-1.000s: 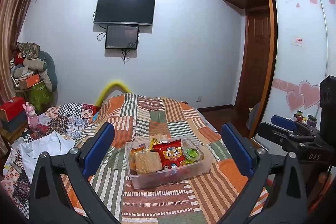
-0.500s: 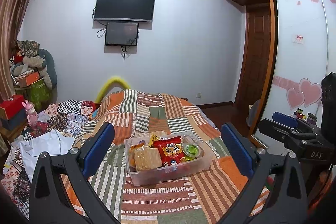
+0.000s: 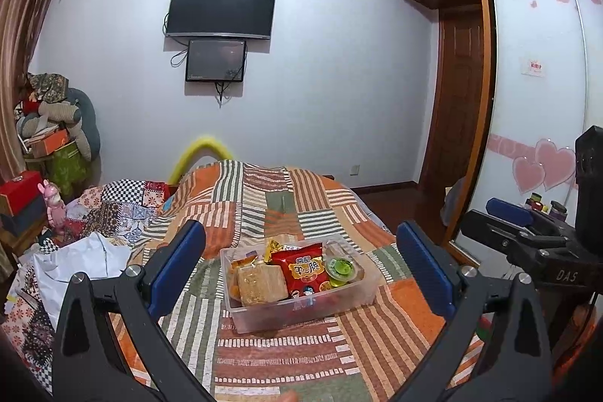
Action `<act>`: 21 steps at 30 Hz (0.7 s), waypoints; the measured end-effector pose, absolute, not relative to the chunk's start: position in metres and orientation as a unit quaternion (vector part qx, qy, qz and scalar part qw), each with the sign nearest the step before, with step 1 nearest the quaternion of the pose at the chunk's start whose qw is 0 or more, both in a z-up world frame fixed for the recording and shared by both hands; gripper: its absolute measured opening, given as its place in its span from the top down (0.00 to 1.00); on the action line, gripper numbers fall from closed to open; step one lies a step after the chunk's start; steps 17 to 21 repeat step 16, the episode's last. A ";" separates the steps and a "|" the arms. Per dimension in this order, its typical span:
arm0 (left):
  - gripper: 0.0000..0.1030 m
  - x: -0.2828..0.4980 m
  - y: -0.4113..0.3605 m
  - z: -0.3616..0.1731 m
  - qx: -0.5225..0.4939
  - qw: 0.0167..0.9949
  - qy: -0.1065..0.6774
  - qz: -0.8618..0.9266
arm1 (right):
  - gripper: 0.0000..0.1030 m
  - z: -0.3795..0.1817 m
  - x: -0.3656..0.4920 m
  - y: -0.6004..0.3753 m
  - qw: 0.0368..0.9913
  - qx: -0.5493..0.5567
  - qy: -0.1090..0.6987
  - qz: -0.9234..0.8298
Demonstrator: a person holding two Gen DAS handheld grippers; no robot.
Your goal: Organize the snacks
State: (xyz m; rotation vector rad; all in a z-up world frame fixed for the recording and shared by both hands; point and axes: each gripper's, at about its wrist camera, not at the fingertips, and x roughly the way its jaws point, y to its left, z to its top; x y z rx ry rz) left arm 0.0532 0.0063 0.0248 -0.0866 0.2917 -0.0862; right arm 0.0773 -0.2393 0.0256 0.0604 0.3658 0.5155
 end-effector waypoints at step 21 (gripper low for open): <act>0.00 0.059 0.007 0.018 -0.060 0.983 0.163 -0.066 | 0.00 0.021 0.083 -0.239 0.950 0.030 0.187 0.250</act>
